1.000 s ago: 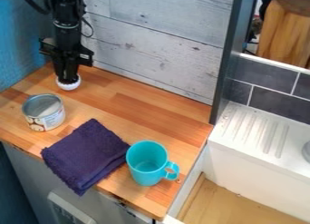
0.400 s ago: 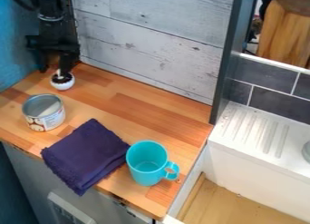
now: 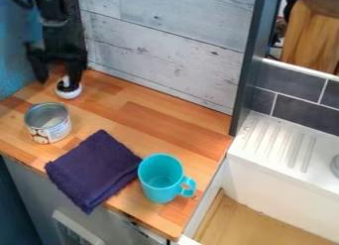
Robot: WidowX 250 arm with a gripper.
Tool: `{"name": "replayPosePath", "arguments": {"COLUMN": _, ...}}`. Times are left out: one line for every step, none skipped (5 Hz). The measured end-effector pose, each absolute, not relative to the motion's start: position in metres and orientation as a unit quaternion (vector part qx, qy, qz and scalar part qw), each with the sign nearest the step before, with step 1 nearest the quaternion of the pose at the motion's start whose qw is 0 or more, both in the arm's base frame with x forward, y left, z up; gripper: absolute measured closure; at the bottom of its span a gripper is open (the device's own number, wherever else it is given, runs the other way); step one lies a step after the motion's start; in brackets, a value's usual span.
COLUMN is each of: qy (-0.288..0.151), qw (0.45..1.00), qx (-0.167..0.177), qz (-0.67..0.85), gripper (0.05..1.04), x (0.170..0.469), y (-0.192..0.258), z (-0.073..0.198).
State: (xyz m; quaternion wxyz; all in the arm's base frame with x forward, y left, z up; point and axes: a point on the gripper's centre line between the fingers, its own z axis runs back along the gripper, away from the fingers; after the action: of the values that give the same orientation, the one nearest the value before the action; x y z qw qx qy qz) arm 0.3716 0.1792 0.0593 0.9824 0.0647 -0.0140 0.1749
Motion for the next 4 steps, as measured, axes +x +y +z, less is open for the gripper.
{"name": "replayPosePath", "arguments": {"qy": -0.038, "qw": 0.988, "qx": 0.090, "qz": 0.121, "gripper": 0.079, "x": 0.372, "y": 0.139, "z": 0.090}}
{"name": "replayPosePath", "arguments": {"qy": -0.035, "qw": 0.992, "qx": 0.097, "qz": 0.069, "gripper": 0.080, "x": 0.366, "y": 0.109, "z": 0.098}}
{"name": "replayPosePath", "arguments": {"qy": -0.023, "qw": 0.997, "qx": 0.063, "qz": -0.026, "gripper": 0.079, "x": 0.354, "y": 0.056, "z": 0.098}}
{"name": "replayPosePath", "arguments": {"qy": 0.001, "qw": 0.993, "qx": 0.032, "qz": -0.112, "gripper": 0.080, "x": 0.324, "y": 0.010, "z": 0.094}}
